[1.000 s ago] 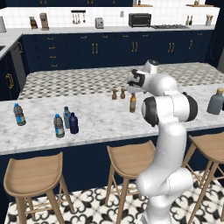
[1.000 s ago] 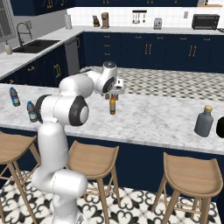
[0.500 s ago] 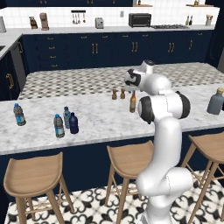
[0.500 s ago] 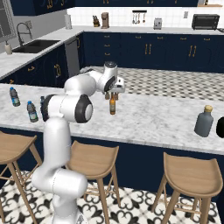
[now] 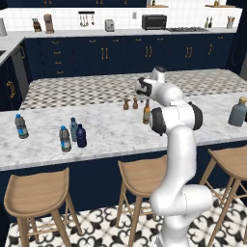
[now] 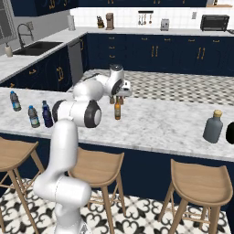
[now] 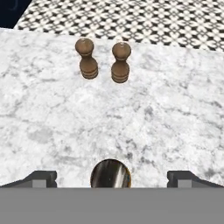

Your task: Move the plastic bottles in the middle to the plastics group, and the glass bottles in the middle to the glass group.

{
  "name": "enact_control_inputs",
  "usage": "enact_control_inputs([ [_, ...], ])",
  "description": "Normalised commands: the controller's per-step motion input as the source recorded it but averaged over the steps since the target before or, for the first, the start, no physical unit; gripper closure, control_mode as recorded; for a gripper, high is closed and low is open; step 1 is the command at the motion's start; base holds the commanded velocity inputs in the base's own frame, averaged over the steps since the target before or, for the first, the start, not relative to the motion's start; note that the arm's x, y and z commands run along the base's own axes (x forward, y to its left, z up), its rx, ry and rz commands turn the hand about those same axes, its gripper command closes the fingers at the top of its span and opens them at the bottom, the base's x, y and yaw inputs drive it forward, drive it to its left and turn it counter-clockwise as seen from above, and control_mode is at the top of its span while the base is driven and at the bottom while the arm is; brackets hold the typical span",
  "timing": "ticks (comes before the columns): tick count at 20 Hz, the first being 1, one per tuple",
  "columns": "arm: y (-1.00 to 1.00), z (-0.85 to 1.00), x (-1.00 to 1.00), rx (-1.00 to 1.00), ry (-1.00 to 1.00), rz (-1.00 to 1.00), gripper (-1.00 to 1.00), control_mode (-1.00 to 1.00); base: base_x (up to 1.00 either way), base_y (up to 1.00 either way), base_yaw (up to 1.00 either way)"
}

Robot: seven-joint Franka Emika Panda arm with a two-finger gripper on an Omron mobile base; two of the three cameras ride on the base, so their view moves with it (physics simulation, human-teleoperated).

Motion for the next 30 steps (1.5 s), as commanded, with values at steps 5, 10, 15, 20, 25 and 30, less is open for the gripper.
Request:
enact_control_inputs([
  [5,-0.07,-0.04,0.09,0.0,0.09,0.0,-1.0,-1.0,0.0,0.0,0.0],
  [10,-0.02,-0.1,-0.01,0.0,0.08,0.0,-1.0,-1.0,0.0,0.0,0.0],
  [15,0.0,-0.06,0.0,0.0,0.0,0.0,-1.0,-1.0,0.0,0.0,0.0],
  [20,0.0,-0.05,-0.1,0.0,0.0,0.0,1.0,-1.0,0.0,0.0,0.0],
  [25,0.0,-0.14,-0.23,0.0,0.0,0.0,1.0,-1.0,0.0,0.0,0.0],
  [30,0.0,-0.04,-0.08,0.0,0.0,0.0,1.0,-1.0,0.0,0.0,0.0],
])
